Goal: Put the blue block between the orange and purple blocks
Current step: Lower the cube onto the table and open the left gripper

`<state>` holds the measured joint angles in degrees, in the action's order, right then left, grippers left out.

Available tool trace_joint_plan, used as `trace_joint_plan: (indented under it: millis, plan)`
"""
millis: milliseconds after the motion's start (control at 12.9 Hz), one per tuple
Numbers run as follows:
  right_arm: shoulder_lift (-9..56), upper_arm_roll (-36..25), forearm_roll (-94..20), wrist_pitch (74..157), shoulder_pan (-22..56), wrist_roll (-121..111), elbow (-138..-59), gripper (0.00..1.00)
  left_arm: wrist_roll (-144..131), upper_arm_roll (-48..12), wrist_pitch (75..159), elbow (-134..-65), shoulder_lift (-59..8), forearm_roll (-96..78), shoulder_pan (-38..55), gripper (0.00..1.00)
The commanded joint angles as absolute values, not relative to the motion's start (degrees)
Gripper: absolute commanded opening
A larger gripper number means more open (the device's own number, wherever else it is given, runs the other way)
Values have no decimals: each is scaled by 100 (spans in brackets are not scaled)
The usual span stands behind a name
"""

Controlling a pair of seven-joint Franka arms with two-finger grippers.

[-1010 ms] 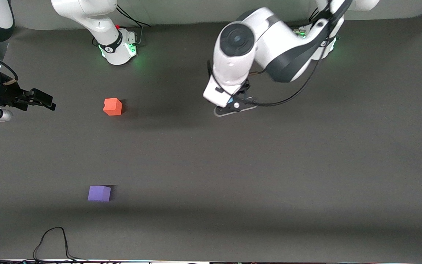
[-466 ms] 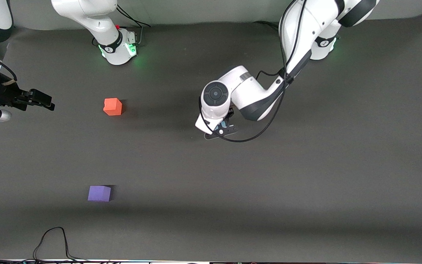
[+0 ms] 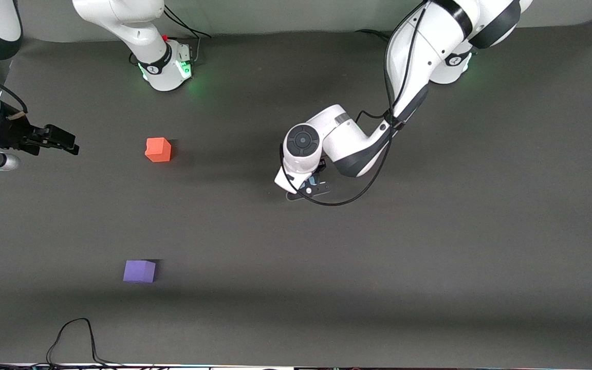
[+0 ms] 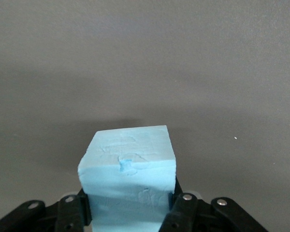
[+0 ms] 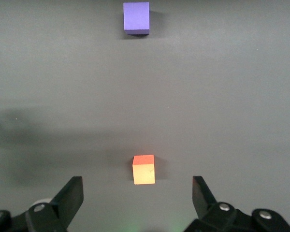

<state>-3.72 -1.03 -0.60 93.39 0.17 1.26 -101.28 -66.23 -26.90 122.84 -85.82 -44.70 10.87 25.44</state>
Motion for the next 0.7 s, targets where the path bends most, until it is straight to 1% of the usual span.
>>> trace_joint_plan:
  millis: [0, 78, 155, 233, 311, 544, 622]
  plan:
    - [-422, -35, -70, 9396, -18, 220, -10204, 100, -6776, -2445, 12646, -8736, -4526, 1222, 2741, 26]
    - [-431, -35, -70, 9396, -9, 220, -10213, 100, -6785, -2295, 12734, -8736, -4579, 1222, 2864, 28]
    - [-422, -35, -79, 9404, -17, 228, -10222, 100, -6776, -2233, 12788, -8736, -4614, 1213, 2917, 36]
    - [-413, -35, -79, 9413, -9, 229, -10222, 100, -6785, -2224, 12840, -8736, -4614, 1213, 2927, 52]
    - [-387, -35, -97, 9430, -9, 237, -10222, 100, -6785, -2232, 12815, -8736, -4597, 1204, 2918, 100]
    - [-343, -9, -255, 9483, 9, 368, -10204, 100, -6768, -2232, 12683, -8684, -4413, 1213, 2839, 100]
    - [-334, 26, -255, 9492, 17, 369, -10204, 100, -6750, -2232, 12491, -8666, -4264, 1204, 2778, 100]
